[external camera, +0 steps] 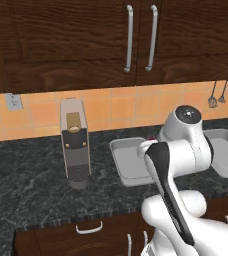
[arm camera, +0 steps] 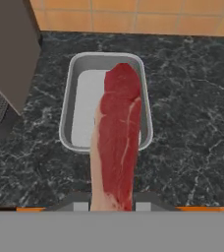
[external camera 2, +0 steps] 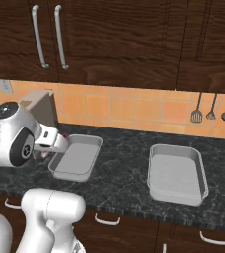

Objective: Place one potato and one steak in each tupperware on the nearby counter, to pack two identical lunches.

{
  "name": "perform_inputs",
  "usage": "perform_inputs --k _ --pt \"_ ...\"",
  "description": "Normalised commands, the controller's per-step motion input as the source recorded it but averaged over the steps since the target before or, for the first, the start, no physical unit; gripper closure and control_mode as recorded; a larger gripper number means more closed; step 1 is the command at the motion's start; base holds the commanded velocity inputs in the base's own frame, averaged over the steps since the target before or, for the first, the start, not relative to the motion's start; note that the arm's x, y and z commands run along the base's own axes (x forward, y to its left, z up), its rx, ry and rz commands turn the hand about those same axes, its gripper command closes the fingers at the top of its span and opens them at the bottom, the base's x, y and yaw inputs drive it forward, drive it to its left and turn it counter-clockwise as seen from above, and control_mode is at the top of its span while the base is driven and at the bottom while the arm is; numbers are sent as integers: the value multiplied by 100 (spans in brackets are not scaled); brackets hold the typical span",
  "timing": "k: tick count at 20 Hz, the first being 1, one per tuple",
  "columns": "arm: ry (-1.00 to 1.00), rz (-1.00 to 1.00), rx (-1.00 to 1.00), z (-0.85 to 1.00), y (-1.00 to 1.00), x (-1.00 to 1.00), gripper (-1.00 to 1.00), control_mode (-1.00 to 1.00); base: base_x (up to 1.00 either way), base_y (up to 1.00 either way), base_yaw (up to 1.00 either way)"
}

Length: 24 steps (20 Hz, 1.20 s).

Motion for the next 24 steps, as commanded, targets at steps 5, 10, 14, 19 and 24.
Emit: perform_inputs --k 5,10,14,19,24 --pt "4 2 -5 -55 -5 78 100 -100 0 0 0" --pt "14 1 0 -51 -4 90 100 -100 0 0 0" --pt "16 2 5 -19 -8 99 100 -100 0 0 0" --pt "2 0 0 -12 0 66 100 -100 0 0 0" --pt "4 0 0 -30 1 24 100 -100 0 0 0"
